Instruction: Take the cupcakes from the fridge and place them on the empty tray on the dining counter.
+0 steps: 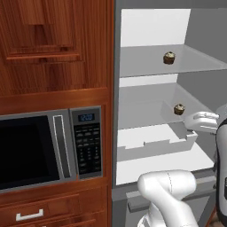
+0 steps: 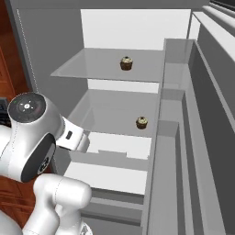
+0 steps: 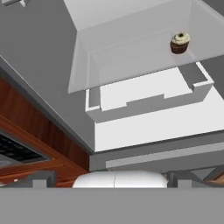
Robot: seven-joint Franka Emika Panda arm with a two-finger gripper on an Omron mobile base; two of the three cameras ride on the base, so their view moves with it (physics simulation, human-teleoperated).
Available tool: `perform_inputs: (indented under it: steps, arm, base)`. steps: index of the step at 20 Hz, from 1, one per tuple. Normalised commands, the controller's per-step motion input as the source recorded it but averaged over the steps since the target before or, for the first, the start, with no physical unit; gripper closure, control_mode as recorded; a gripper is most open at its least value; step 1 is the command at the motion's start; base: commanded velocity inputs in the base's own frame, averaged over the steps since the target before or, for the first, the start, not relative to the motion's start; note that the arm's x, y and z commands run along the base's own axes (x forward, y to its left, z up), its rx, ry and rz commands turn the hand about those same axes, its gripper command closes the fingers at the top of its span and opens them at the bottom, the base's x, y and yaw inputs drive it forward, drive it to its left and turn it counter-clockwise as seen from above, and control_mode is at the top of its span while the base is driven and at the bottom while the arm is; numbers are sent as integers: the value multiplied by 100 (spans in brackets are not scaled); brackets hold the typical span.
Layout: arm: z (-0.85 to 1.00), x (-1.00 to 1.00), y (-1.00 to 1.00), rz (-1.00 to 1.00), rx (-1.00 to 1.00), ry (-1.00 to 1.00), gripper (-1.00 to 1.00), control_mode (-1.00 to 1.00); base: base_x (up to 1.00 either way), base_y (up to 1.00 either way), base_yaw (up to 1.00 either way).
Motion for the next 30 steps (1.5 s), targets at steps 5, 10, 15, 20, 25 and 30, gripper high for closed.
perform_inputs:
  steps: [5,10,15,20,25,30]
  arm:
    - [-1,14,0,0,-1,13,-100,-100]
    - [-10,36,-5,0,-3,13,-100,-100]
    - [-8,27,-20,0,-6,5,-100,-100]
    - [-23,22,-44,0,-12,0,-100,-100]
    - [-25,36,-58,0,-9,0,-100,-100]
    - [-11,33,-51,-1,-5,0,-100,-100]
  base:
    - [0,0,0]
    - [0,0,0]
    - [0,0,0]
    - [0,0,0]
    - [0,0,0]
    - [0,0,0]
